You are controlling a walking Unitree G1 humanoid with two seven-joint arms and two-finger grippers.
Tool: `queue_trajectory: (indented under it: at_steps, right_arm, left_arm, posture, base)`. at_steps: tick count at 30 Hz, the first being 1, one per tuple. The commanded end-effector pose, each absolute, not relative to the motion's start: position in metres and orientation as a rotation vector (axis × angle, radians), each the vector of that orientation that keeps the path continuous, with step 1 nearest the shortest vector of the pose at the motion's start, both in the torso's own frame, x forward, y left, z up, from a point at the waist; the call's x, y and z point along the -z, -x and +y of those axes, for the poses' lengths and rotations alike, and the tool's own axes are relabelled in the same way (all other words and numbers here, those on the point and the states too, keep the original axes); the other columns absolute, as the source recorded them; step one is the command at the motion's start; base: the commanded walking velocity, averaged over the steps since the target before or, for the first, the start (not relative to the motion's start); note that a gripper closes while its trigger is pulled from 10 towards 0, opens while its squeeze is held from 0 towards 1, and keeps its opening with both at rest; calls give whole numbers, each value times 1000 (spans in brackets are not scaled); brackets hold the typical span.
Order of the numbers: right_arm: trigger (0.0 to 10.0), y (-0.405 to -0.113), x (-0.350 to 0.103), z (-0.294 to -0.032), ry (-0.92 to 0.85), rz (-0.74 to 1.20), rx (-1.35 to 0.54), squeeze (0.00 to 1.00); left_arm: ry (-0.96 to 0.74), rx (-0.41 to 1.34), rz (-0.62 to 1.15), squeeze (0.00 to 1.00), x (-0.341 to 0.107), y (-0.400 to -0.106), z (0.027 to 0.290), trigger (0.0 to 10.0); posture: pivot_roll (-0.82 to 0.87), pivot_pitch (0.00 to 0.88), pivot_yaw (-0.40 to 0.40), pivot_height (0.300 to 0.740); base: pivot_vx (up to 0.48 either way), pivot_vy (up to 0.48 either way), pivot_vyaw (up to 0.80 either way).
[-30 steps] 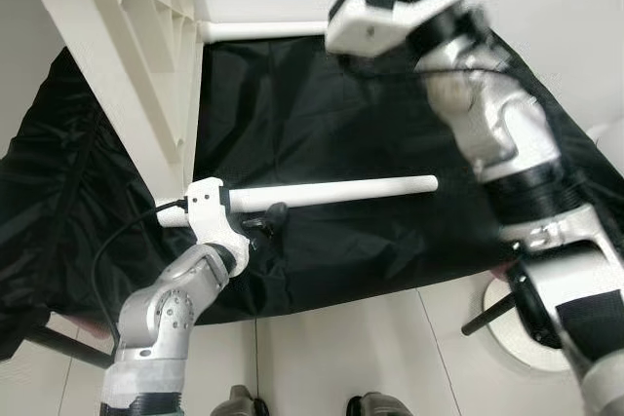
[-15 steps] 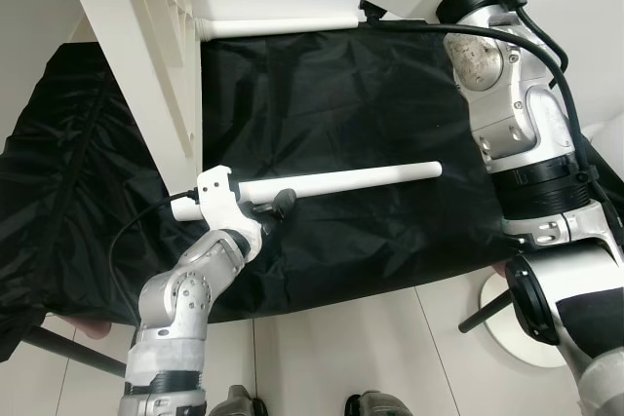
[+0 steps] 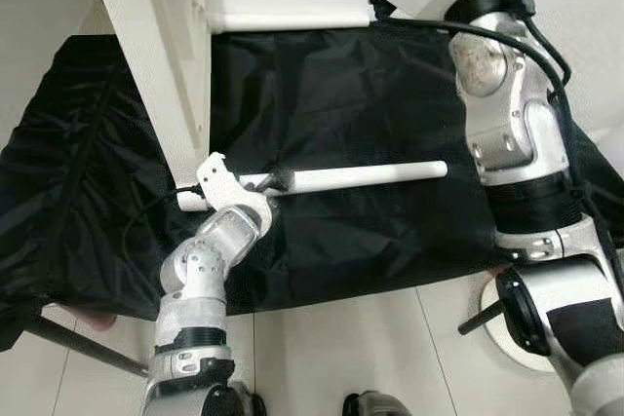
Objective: Building children table
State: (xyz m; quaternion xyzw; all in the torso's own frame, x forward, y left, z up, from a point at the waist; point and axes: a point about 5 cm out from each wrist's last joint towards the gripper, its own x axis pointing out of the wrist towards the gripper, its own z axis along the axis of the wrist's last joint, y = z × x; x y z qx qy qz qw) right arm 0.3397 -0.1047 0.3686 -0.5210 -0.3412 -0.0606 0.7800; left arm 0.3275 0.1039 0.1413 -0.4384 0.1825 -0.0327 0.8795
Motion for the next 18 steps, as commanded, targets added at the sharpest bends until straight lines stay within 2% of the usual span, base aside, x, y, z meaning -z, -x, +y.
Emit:
queue_trajectory:
  at_steps: [1,7,16,18]
  right_arm:
    - [0,-328,-384,-109,902,-791,145,0]
    - [0,-325,-393,-123,805,-755,206,0]
    - [0,-324,-397,-129,715,-739,213,0]
    - [0,-325,-403,-141,617,-713,228,0]
  left_arm:
    - [988,107,313,0,-168,-340,85,10000]
    - [1188,111,332,0,-189,-355,59,10000]
    - [1254,152,285,0,-209,-360,50,10000]
    - [1232,172,243,0,-220,-362,47,10000]
  posture:
    - [-133,82,75,740]
    - [-137,90,81,740]
    - [-138,92,85,740]
    - [-140,92,88,740]
  base:
    - [0,0,0]
    - [0,0,0]
    - [0,0,0]
    - [0,0,0]
